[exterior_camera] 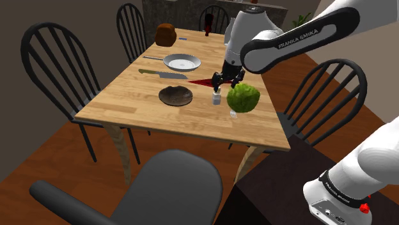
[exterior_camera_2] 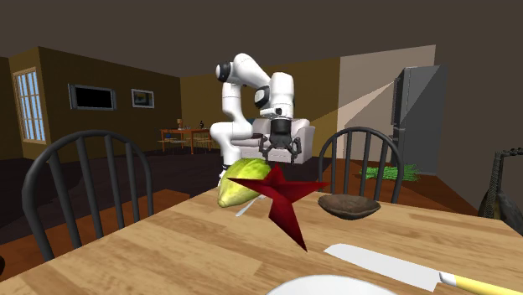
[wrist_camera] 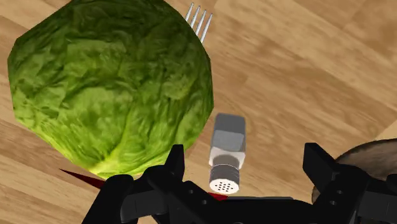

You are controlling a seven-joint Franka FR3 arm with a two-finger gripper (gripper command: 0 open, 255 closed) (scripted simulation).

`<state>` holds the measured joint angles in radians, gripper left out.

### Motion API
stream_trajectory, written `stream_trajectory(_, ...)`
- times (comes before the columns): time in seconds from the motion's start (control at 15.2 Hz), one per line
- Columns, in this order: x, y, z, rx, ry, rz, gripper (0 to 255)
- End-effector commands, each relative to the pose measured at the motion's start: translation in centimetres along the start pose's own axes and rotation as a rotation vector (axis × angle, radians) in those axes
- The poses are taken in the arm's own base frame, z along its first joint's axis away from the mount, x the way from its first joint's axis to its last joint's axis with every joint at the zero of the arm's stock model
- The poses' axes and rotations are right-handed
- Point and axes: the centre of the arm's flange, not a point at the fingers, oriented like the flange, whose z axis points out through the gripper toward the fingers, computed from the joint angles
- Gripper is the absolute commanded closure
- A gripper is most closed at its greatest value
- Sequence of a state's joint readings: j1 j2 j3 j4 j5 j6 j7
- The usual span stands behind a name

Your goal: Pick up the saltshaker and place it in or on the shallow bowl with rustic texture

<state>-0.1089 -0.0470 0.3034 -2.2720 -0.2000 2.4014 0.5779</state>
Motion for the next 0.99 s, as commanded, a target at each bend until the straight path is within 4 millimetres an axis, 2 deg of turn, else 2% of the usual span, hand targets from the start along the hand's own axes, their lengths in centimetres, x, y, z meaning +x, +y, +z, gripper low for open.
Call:
stream_trajectory(0.0,1.2,-0.2,3.6,-0.035,-0.027,0.037,0)
stream_trajectory(0.2,3.4,-1.1,6.6,-0.053,-0.004,0.078,0)
stream_trajectory(0.26,3.4,-1.2,6.7,-0.053,-0.004,0.080,0)
stream_trajectory(0.73,3.4,-0.9,10.7,-0.053,-0.004,0.080,0)
stream_trajectory(0.92,3.4,-0.9,10.7,-0.053,-0.004,0.080,0)
